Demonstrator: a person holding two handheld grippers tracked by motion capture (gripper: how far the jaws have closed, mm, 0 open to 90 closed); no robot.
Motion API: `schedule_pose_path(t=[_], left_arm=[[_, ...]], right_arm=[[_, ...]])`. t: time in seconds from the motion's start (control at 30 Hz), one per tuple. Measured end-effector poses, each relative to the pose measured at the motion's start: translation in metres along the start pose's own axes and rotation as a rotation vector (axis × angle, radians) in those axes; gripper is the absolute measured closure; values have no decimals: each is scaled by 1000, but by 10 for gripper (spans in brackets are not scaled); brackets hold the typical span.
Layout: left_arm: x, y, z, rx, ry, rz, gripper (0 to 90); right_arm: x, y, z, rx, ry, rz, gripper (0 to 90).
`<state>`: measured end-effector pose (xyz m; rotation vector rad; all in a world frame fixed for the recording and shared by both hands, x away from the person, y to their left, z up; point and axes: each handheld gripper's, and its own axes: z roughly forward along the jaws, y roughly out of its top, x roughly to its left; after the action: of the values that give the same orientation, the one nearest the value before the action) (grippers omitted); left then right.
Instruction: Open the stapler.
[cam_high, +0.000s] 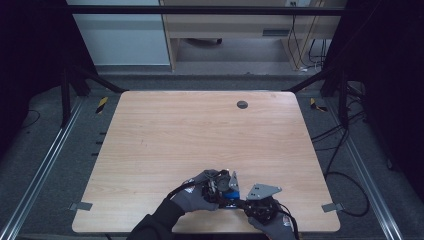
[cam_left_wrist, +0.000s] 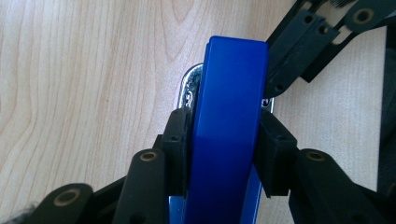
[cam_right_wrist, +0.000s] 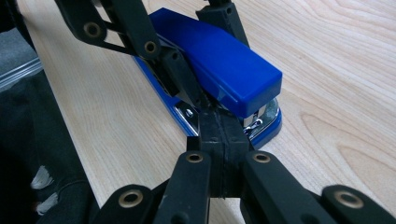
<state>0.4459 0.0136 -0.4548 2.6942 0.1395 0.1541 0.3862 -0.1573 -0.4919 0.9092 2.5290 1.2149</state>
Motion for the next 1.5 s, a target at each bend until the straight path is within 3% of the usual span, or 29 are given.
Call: schedule_pose_path(t=[0.37,1.17,1.5], left_arm=[[1,3,-2,18,-12,15,627],[2,1,-6,20,-44,44,657],[3,2,-6,21,-42,61,658]], right_arm=[[2,0,1,-4,-22,3,900],[1,0,1,-4,-9,38,900],[3,1,1,3,-24,21,900]])
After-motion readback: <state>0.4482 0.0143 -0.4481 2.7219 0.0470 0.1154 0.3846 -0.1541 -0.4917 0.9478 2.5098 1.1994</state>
